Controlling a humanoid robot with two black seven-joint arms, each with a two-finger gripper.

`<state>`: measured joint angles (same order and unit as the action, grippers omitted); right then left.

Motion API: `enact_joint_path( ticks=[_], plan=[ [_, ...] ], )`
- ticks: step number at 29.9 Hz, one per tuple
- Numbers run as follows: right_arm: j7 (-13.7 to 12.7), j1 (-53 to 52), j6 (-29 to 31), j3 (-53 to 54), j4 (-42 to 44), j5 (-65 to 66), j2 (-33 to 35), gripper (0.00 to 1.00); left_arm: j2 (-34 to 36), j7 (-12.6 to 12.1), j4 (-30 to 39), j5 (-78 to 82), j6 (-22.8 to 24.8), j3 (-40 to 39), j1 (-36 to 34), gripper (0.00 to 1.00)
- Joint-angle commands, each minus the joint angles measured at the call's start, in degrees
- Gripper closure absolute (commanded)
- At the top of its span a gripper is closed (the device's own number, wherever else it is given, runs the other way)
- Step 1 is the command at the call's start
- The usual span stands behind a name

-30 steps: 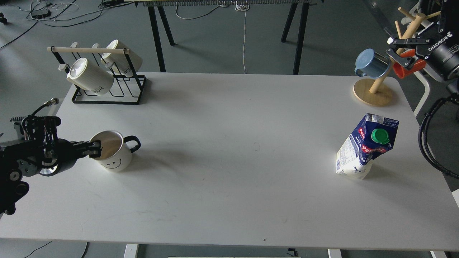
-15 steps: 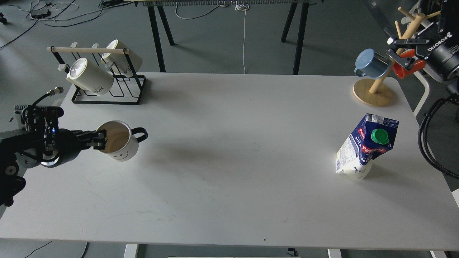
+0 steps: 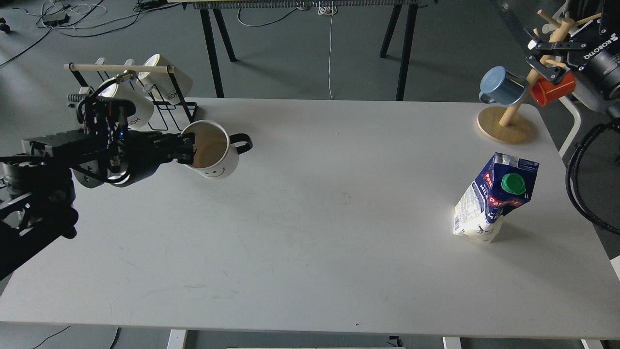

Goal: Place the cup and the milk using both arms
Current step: 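Carry the white mug with the left gripper toward the table center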

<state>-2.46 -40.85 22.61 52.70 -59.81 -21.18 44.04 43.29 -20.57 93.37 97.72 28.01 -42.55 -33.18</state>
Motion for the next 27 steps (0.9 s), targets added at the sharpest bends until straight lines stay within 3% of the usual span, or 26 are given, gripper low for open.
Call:
enact_joint_path(
  ticks=[1, 5, 14, 27],
  plan=[
    [0.1, 0.0, -0.2, 1.8, 0.4, 0.0, -1.2, 0.02, -5.8, -4.3, 0.7, 0.1, 0.0, 0.4, -1.7, 0.99],
    [0.1, -0.1, -1.2, 1.9, 0.3, 0.0, -1.5, 0.02, -9.7, -7.4, 0.7, 0.1, 0.0, 2.0, -2.4, 0.99],
    [0.1, 0.0, -1.6, 3.2, 0.3, 0.0, -2.0, 0.02, -18.1, -7.4, -2.7, 6.6, 0.0, 12.3, -4.4, 0.99],
    [0.2, -0.1, -2.1, 4.0, 0.0, -0.1, -2.0, 0.02, -27.8, -7.4, -8.5, 12.7, 0.0, 13.3, -4.6, 0.98]
  ],
)
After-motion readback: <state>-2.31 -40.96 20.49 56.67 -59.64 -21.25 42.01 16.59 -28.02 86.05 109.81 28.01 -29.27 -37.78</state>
